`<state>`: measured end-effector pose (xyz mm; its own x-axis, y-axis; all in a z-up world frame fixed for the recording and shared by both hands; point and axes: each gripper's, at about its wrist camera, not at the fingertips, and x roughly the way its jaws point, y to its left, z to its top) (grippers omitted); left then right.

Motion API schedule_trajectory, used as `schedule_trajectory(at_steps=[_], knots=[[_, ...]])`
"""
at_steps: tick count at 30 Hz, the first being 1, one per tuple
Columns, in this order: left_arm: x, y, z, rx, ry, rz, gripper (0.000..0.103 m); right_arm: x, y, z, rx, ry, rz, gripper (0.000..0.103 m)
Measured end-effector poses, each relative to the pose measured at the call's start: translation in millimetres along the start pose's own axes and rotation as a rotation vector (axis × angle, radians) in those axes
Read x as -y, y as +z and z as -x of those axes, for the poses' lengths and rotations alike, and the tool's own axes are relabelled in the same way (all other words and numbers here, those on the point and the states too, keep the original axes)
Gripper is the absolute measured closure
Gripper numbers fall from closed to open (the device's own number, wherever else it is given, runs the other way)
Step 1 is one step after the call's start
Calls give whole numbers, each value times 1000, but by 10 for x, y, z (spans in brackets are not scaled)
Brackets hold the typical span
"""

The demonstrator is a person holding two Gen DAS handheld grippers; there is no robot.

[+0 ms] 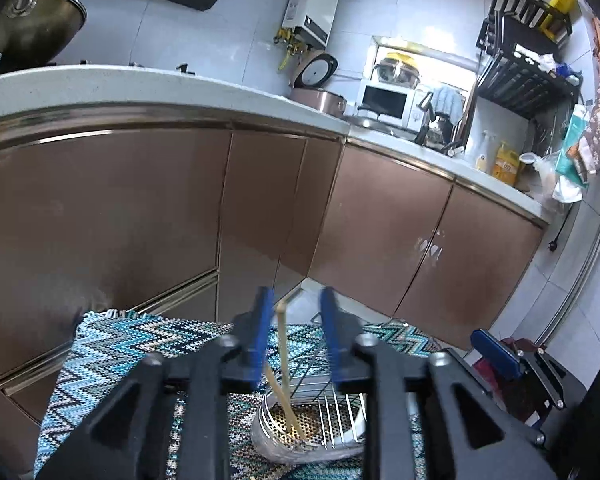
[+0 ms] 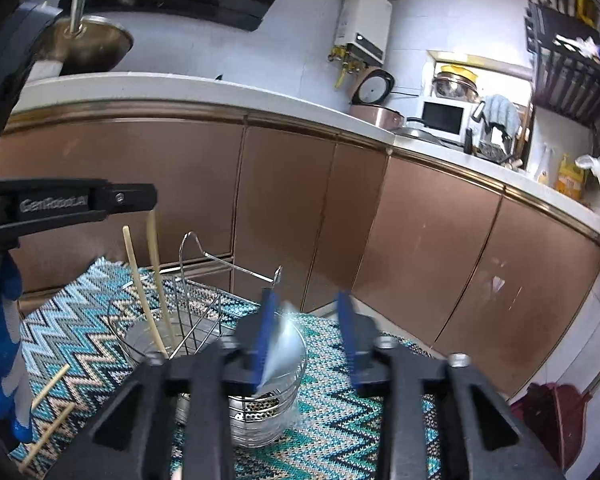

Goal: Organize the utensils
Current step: 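Open both grippers and lift them away from the basket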

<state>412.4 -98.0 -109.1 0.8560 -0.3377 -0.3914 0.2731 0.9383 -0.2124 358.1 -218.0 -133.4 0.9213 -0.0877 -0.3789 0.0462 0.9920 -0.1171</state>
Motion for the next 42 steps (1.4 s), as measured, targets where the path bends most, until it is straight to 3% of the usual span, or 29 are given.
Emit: schedule_trajectory(at_steps=[4, 11, 17, 22, 28, 34, 40, 42], knots=[[18, 73, 286, 32, 6, -13, 72, 27, 96, 219, 32, -7, -29, 50], [6, 200, 845, 73, 12, -21, 62, 57, 318, 803, 103, -9, -60, 36], [-22, 275, 1415, 109, 35, -36, 59, -2, 448, 1390, 174, 0, -64, 29], [-64, 303, 1873, 160, 60, -48, 57, -14, 505, 1813, 213, 24, -81, 27], [-88, 297, 2281, 145, 54, -51, 56, -72, 526, 2289, 264, 48, -91, 25], [-185, 263, 2632, 140, 40, 9, 56, -144, 550, 2659, 305, 66, -88, 25], [-171, 188, 2964, 173, 69, -23, 55, -187, 548, 2964, 345, 63, -88, 23], [-166, 169, 3063, 183, 70, -28, 50, -196, 545, 3043, 354, 66, -92, 23]])
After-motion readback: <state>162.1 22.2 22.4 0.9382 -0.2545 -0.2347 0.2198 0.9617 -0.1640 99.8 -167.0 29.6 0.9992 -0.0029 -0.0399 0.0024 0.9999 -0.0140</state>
